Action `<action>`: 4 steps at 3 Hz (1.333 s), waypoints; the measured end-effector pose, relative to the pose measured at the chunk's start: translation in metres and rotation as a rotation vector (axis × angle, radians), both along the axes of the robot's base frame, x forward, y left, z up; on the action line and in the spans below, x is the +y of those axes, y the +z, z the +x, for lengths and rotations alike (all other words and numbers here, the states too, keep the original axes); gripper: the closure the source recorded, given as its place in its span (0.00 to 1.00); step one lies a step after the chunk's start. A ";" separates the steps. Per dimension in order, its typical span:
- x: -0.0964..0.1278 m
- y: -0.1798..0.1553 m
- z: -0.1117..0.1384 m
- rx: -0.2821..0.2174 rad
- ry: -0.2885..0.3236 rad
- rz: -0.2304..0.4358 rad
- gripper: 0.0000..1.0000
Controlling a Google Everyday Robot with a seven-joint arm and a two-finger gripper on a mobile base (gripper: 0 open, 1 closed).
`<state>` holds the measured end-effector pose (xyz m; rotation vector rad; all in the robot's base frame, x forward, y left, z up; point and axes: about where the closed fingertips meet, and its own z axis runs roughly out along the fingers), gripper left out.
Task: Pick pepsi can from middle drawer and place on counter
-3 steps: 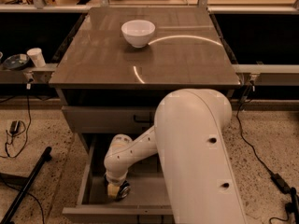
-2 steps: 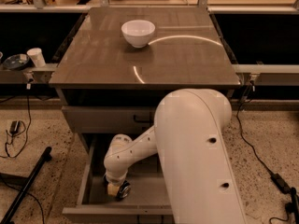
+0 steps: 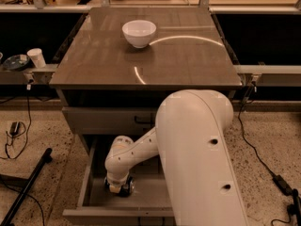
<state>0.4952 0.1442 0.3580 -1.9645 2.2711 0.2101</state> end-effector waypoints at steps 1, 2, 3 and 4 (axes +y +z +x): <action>-0.002 -0.001 0.000 0.003 -0.001 0.006 1.00; -0.025 0.004 0.004 -0.009 -0.044 0.008 1.00; -0.054 0.010 0.007 -0.017 -0.089 0.000 1.00; -0.076 0.014 0.008 -0.023 -0.122 -0.002 1.00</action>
Offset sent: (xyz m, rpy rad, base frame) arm 0.0130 -0.0654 0.0167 0.0171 -0.0359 -0.1244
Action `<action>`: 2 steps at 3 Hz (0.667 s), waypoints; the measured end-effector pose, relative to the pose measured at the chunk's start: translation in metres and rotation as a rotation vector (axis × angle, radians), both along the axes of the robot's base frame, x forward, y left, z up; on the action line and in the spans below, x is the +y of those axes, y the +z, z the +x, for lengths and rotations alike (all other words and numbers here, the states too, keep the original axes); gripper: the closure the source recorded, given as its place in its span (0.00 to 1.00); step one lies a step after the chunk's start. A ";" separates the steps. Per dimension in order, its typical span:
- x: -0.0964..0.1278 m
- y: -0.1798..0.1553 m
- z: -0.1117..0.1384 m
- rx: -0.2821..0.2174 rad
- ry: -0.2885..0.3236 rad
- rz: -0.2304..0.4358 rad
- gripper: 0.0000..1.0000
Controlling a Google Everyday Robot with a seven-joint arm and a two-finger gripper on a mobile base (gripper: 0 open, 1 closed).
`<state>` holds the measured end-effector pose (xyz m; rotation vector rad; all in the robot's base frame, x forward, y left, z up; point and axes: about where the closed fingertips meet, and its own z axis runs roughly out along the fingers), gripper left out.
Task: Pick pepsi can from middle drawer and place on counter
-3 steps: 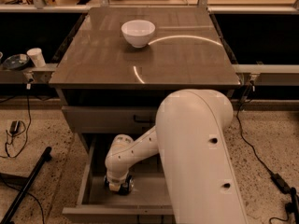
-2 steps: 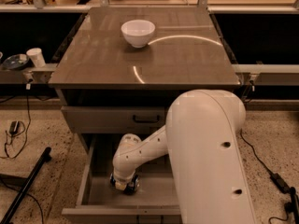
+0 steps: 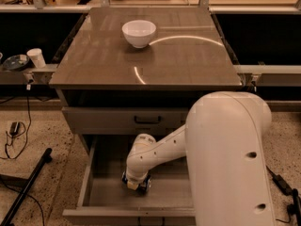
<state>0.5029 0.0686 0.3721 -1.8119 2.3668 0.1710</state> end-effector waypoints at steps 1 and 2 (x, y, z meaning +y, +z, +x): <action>-0.011 0.004 -0.001 -0.004 -0.012 0.050 1.00; -0.018 0.008 -0.005 -0.018 -0.013 0.158 1.00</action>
Offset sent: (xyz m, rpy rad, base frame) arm -0.0008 -0.0346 0.0233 0.3174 -0.0519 -0.0111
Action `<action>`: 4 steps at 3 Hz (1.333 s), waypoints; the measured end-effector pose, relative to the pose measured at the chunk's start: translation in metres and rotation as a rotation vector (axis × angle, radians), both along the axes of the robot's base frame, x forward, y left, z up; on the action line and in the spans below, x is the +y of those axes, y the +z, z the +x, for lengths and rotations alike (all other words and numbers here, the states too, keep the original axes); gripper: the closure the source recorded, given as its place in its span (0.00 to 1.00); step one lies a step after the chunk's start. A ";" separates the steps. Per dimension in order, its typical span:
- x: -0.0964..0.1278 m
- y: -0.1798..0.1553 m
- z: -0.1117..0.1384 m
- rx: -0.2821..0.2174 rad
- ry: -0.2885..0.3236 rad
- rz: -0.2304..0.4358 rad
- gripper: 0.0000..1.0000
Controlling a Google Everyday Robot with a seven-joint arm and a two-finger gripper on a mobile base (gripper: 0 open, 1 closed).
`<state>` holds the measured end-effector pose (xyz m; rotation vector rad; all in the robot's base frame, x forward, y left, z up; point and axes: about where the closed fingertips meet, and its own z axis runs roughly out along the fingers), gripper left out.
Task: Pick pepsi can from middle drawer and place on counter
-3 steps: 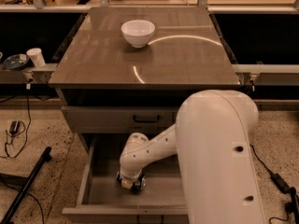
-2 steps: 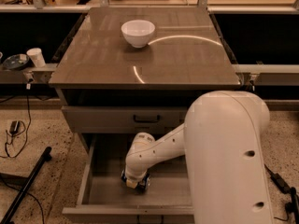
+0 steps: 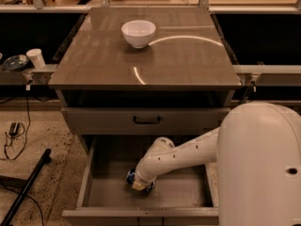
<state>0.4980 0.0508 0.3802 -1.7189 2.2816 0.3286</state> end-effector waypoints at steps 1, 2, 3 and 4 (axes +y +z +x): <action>-0.010 0.004 -0.002 -0.025 0.009 0.100 1.00; -0.010 0.005 -0.002 -0.027 0.010 0.099 1.00; -0.006 0.016 0.002 -0.047 0.026 0.088 1.00; -0.003 0.042 0.009 -0.101 0.042 0.086 1.00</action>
Offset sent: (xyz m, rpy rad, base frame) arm -0.0014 -0.0056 0.0045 0.0927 -0.0181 -0.0056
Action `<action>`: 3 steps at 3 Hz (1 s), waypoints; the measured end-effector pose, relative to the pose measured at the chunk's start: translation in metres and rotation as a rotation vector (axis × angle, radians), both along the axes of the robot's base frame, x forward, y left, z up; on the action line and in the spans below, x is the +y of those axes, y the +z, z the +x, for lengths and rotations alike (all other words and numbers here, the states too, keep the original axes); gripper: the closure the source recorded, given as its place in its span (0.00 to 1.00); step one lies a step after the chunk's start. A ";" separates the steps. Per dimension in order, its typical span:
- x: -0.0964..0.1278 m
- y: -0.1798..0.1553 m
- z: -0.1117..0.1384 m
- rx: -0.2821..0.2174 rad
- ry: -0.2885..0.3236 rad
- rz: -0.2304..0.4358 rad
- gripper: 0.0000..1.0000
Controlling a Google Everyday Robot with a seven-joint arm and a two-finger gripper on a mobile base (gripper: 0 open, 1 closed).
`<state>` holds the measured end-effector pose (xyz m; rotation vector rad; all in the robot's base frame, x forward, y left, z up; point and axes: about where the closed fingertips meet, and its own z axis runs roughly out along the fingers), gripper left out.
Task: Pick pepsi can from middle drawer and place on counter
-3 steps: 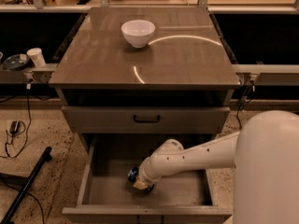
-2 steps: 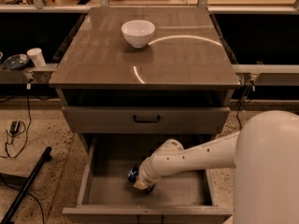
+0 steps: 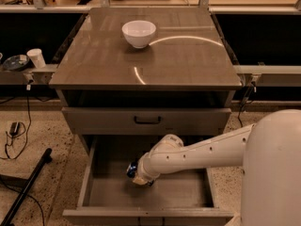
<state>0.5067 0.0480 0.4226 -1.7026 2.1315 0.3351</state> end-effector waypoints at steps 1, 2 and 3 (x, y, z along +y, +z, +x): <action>0.000 0.021 0.005 -0.043 0.004 -0.005 1.00; -0.001 0.048 0.010 -0.092 0.011 -0.023 1.00; -0.001 0.073 0.016 -0.135 0.018 -0.042 1.00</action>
Offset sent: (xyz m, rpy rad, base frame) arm 0.0134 -0.0012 0.0669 -0.0314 -0.1284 0.0109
